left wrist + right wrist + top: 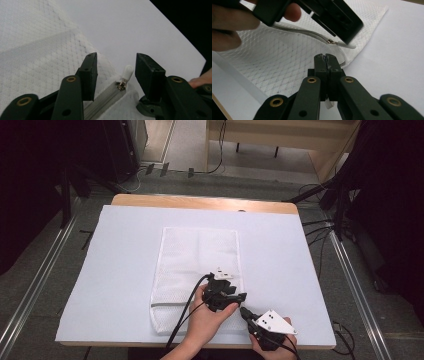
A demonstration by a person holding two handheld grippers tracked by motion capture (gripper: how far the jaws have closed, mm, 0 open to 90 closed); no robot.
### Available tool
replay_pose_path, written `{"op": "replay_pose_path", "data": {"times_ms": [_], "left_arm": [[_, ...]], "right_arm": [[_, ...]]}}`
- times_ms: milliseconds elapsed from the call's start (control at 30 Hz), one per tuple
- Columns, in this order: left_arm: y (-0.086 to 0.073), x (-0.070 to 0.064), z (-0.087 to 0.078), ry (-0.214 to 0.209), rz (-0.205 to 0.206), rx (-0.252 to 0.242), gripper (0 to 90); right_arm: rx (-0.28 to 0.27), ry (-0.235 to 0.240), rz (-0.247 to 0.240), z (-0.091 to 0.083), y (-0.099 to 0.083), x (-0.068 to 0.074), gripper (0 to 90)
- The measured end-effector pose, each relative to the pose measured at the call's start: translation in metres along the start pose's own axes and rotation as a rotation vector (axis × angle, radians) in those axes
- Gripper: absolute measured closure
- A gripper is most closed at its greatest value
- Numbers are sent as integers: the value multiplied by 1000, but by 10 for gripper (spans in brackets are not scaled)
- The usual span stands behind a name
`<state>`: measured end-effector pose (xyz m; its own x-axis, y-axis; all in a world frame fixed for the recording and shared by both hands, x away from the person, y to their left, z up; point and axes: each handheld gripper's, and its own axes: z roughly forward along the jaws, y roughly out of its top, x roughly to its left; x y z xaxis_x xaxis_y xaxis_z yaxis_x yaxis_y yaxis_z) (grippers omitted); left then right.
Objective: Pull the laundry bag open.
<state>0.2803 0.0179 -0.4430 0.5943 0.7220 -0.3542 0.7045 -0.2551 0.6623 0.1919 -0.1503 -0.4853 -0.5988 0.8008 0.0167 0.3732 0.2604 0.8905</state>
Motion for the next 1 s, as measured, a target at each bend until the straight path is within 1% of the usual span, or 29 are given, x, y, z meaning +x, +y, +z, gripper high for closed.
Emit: {"op": "replay_pose_path", "data": {"times_ms": [33, 67, 100, 133, 167, 200, 233, 267, 300, 333, 367, 433, 533, 600, 667, 700, 733, 800, 900, 1000], "left_arm": [[0, -3, 4, 12, 11, 6, 517], [0, -6, 9, 5, 34, 25, 547], [0, -7, 11, 4, 47, 38, 586], [0, -7, 11, 4, 47, 38, 616], [-1, -8, 13, -3, 72, 54, 649], [-1, -8, 13, -3, 72, 54, 688], [-1, -8, 13, -8, 86, 57, 688], [-1, -8, 11, -7, 99, 48, 727], [-1, -8, 10, -15, 104, 43, 764], [-1, -7, 6, -32, 107, 36, 796], [0, -6, 4, -40, 105, 26, 807], [1, -5, -2, -42, 107, 7, 818], [0, -2, -9, -58, 97, -4, 824], [-2, 0, -12, -65, 94, 4, 825], [-4, 3, -14, -82, 84, 0, 827], [-4, 3, -14, -82, 84, 0, 828], [-6, 6, -17, -95, 73, 0, 828], [-9, 11, -20, -99, 65, 4, 830], [-11, 16, -23, -118, 49, 10, 832], [-13, 19, -27, -127, 38, 15, 836]], "right_arm": [[-2, 0, -5, 0, 0, 1, 900], [-2, 0, -6, 0, 0, 1, 900], [-2, 0, -7, -1, 0, 1, 900], [-3, 0, -9, -1, 0, 1, 900], [-3, 1, -9, -1, 0, 1, 900], [-3, 1, -9, -1, 0, 1, 900], [0, 3, -8, -1, 0, 1, 900], [1, 4, -8, 0, 0, 0, 900], [5, 7, -9, 0, -1, 0, 900], [6, 6, -10, 0, -1, 0, 900], [9, 5, -8, 1, -1, 0, 900], [12, 6, -3, 1, -1, 0, 900], [24, -6, 4, 1, 0, -1, 900], [37, -12, 6, 1, 0, -2, 900], [45, -14, 8, 2, 0, -1, 900], [48, -18, 7, 2, 0, -1, 900], [51, -20, 9, 1, 0, -1, 900], [47, -20, 16, 0, 1, -1, 900], [34, -24, 24, -2, 3, -2, 900], [23, -33, 25, -4, 5, -3, 900]]}}
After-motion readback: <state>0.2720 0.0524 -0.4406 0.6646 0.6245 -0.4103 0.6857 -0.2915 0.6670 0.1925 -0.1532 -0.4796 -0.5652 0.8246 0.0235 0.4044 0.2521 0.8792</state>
